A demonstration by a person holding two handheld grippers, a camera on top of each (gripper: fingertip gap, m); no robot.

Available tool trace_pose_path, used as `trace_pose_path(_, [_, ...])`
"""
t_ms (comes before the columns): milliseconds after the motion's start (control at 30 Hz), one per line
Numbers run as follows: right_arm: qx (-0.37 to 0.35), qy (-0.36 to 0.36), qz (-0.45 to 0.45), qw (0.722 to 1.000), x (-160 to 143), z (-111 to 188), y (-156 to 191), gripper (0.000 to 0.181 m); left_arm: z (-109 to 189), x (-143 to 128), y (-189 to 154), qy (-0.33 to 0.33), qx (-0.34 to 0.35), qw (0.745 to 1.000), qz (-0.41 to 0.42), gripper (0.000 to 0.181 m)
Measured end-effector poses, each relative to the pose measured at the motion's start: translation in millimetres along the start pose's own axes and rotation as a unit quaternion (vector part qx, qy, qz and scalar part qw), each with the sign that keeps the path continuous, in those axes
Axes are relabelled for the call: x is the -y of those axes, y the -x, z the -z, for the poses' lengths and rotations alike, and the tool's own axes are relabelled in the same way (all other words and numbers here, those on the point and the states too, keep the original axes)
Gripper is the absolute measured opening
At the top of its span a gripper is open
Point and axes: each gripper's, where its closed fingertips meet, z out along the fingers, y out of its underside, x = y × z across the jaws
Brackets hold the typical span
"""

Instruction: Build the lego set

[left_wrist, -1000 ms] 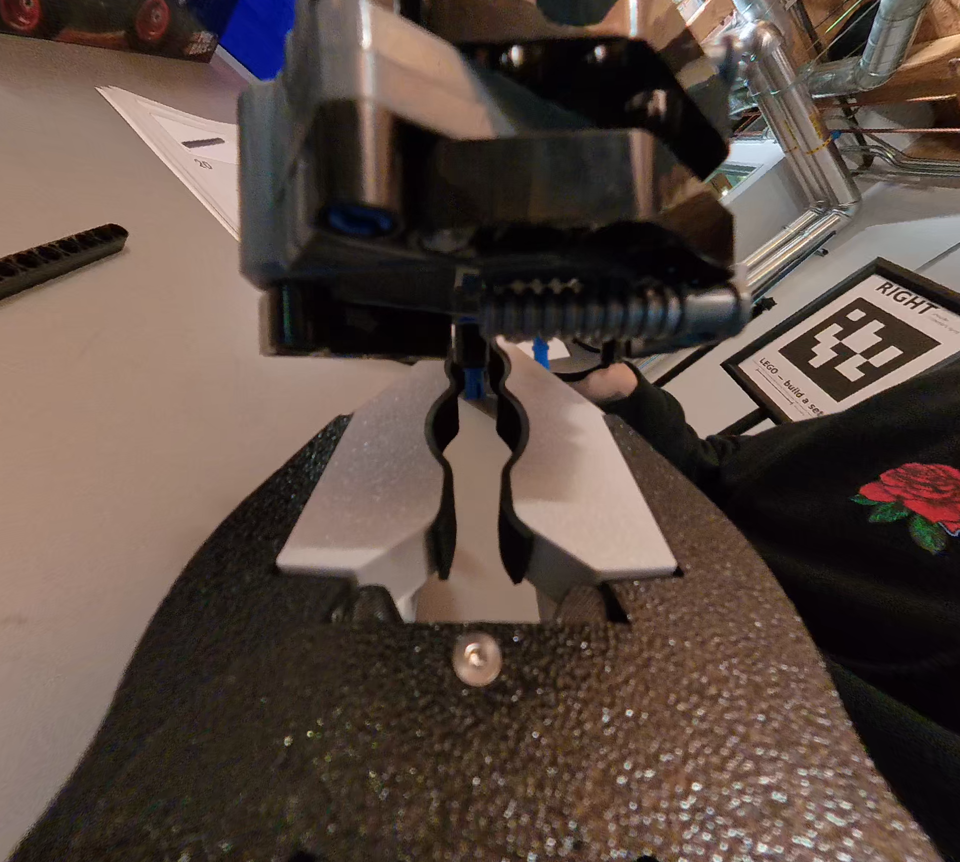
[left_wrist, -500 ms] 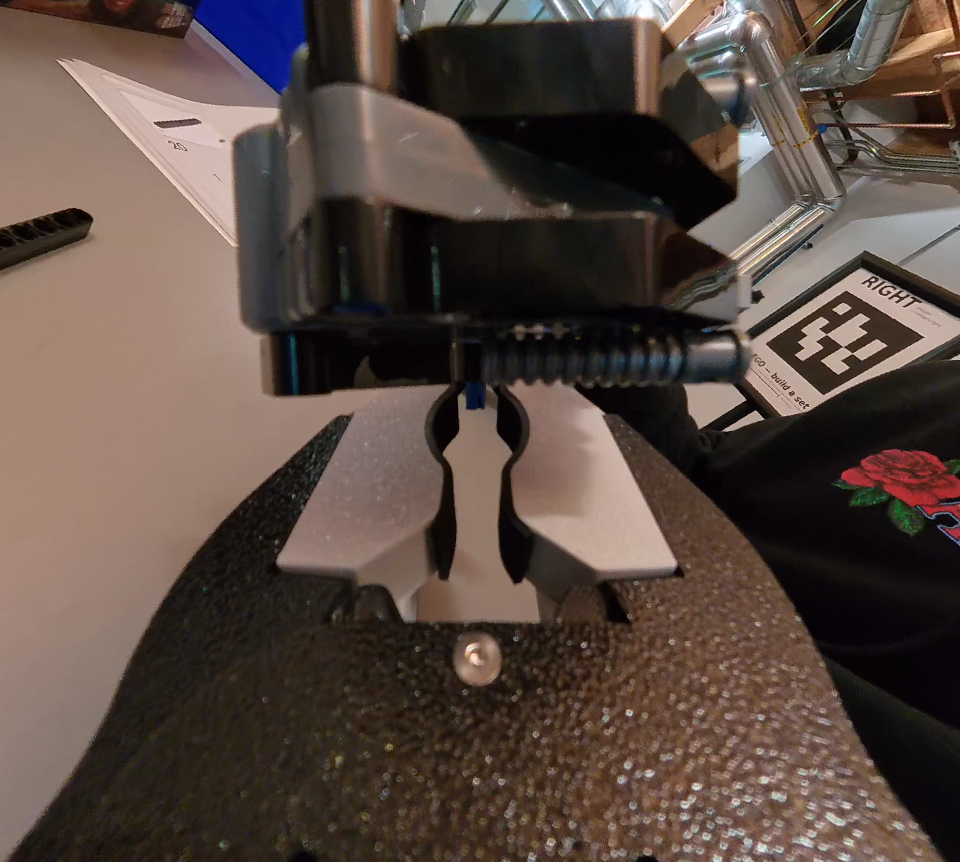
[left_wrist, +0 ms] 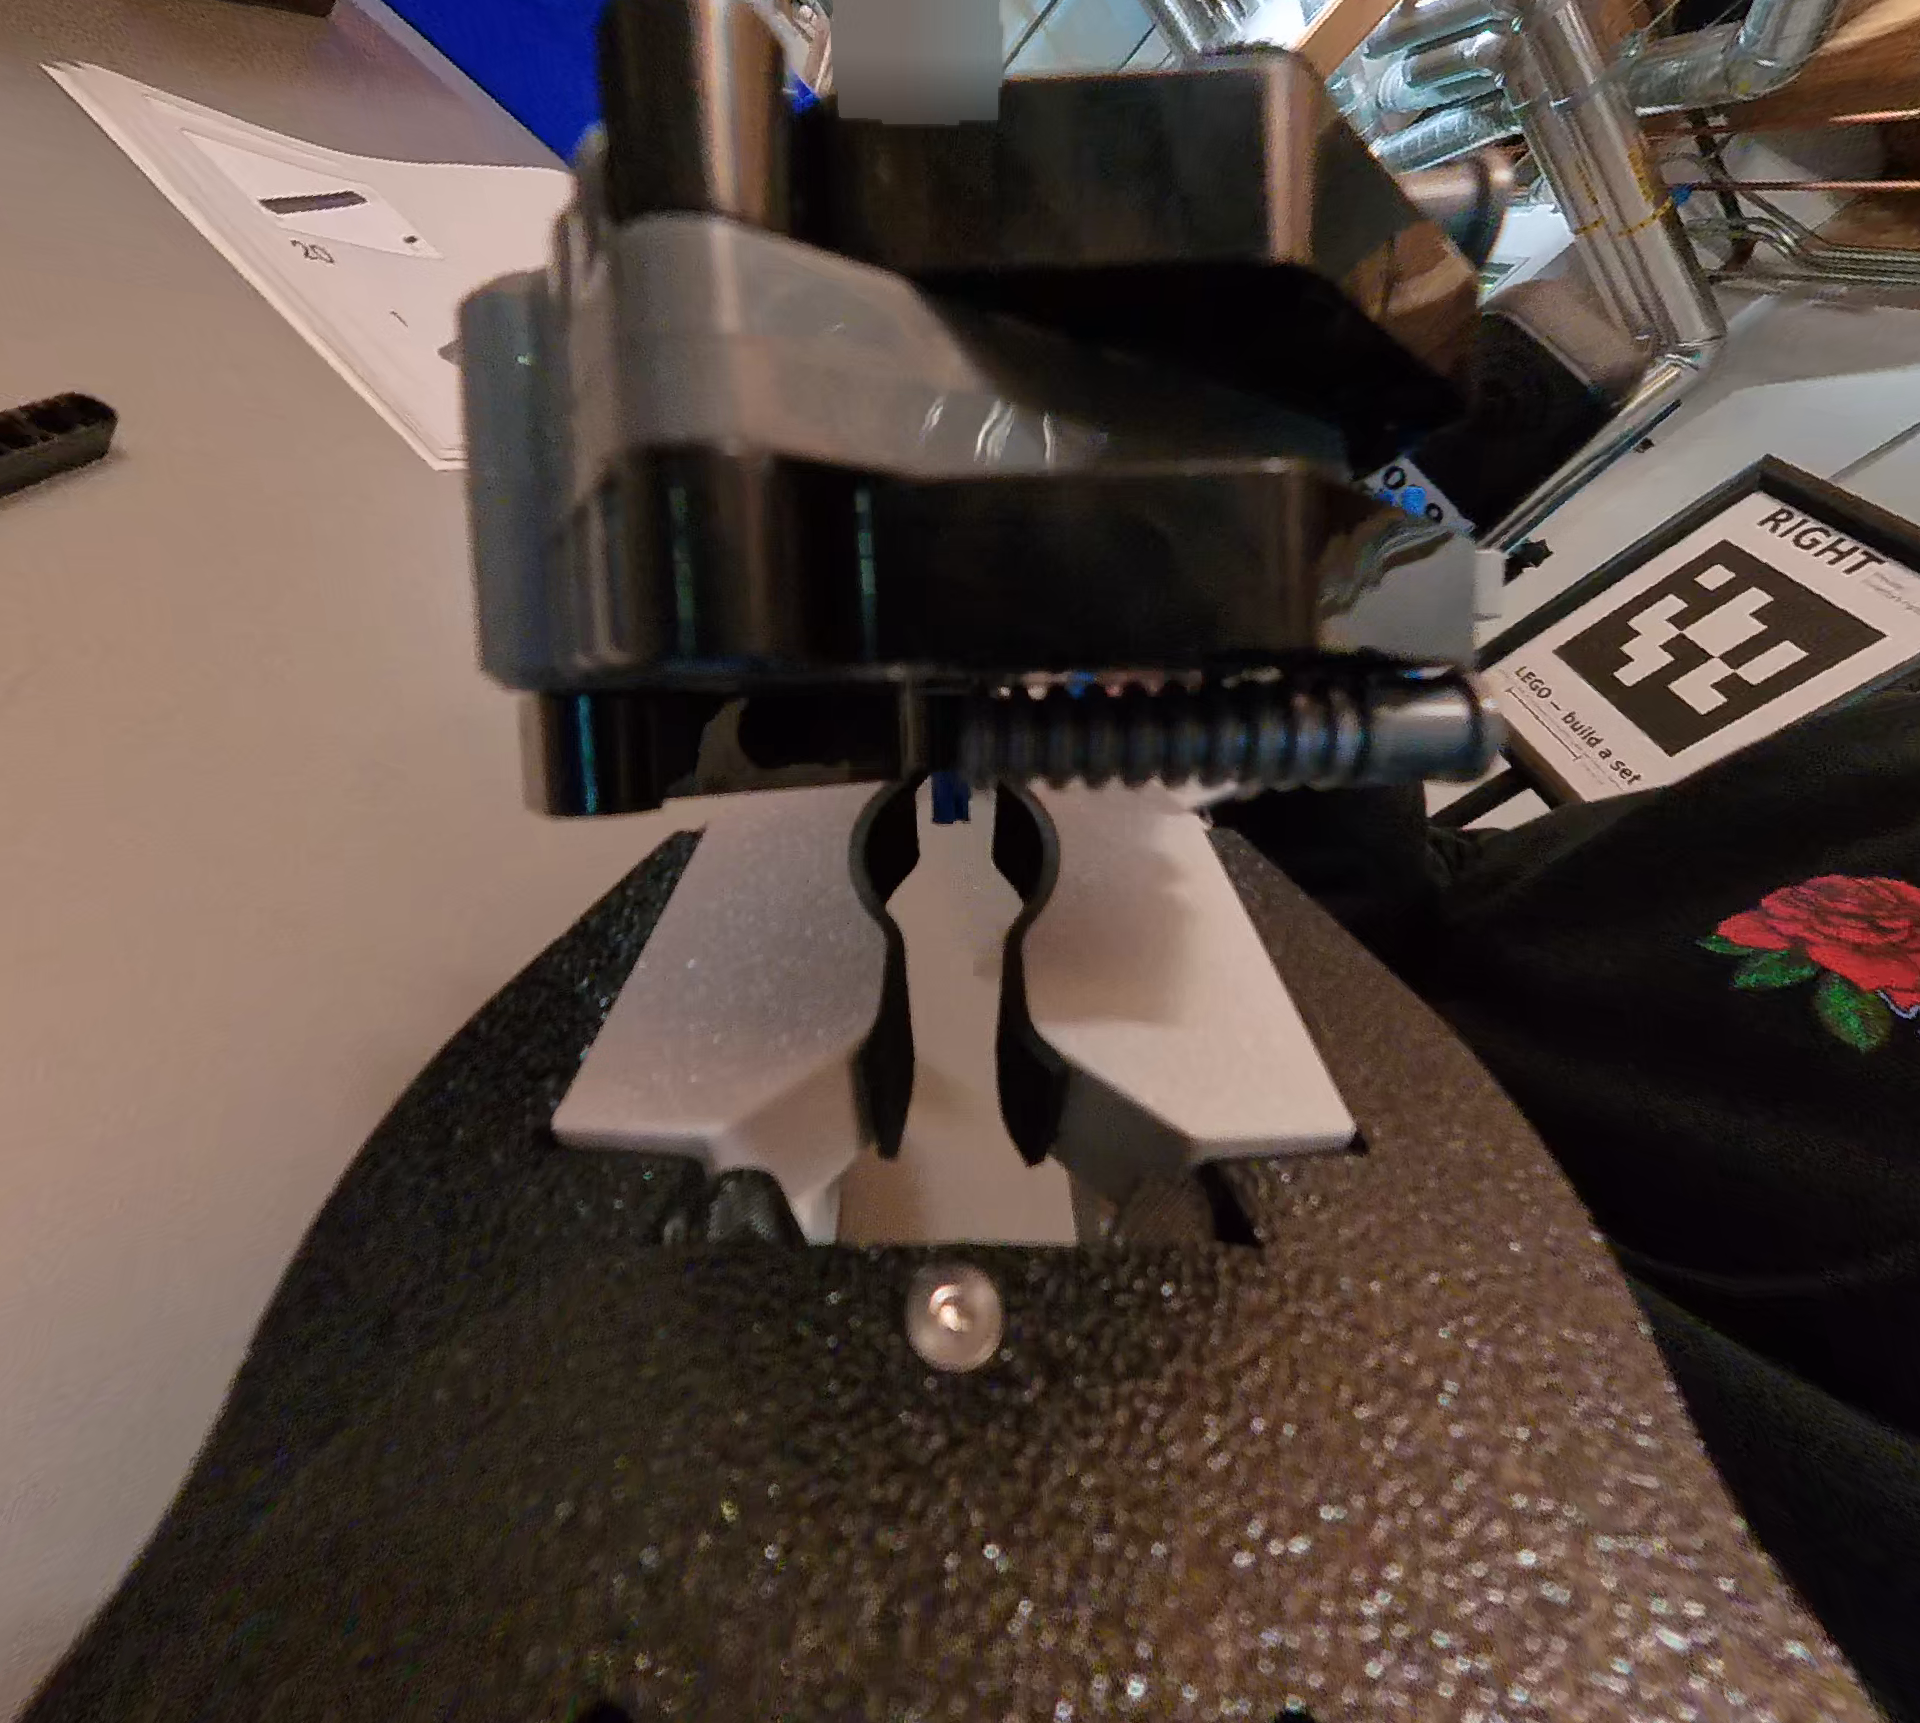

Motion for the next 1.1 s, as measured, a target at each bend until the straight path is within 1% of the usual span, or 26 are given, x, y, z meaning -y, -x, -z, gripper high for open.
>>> trace_pose_path(100, [0.023, -0.026, -0.039, 0.999, 2.6, -5.4, 6.7, 0.055, -2.9, 0.0, -6.0, 0.003, -0.009, 1.000, -0.011, 0.004])
trace_pose_path(233, [0.050, -0.061, -0.091, 0.993, 7.7, -3.3, 6.1, 0.054, -4.7, 1.2, -13.9, 0.001, -0.025, 1.000, -0.017, 0.004])
trace_pose_path(333, [0.084, -0.076, -0.113, 0.987, 8.5, -2.5, 14.1, 0.042, -6.5, 1.3, -18.6, 0.001, -0.037, 0.999, -0.018, 0.004])
trace_pose_path(367, [0.084, -0.083, -0.115, 0.986, 9.2, -2.2, 14.1, 0.042, -6.9, 1.3, -19.2, 0.001, -0.039, 0.999, -0.019, 0.004])
trace_pose_path(467, [0.074, -0.097, -0.116, 0.986, 10.6, -0.8, 9.5, 0.030, -6.8, 2.3, -21.4, -0.003, -0.046, 0.999, -0.017, 0.004])
trace_pose_path(600, [0.066, -0.097, -0.133, 0.984, 8.8, -3.6, 4.1, 0.037, -7.0, 2.9, -25.6, -0.004, -0.056, 0.998, -0.021, 0.003])
trace_pose_path(700, [0.093, -0.128, -0.149, 0.976, 17.6, -2.8, 10.6, 0.025, -7.8, 2.1, -27.2, -0.003, -0.063, 0.998, -0.020, 0.003])
trace_pose_path(767, [0.106, -0.136, -0.168, 0.970, 19.8, -3.5, 11.7, 0.022, -8.2, 2.2, -28.9, -0.005, -0.073, 0.997, -0.015, 0.004])
trace_pose_path(833, [0.111, -0.143, -0.179, 0.967, 20.5, -3.2, 10.3, 0.012, -7.9, 2.3, -30.9, -0.006, -0.082, 0.997, -0.013, 0.003])
trace_pose_path(1100, [0.125, -0.170, -0.202, 0.956, 26.5, -2.0, 16.9, 0.008, -5.7, 7.4, -33.7, -0.025, -0.093, 0.995, -0.020, 0.007])
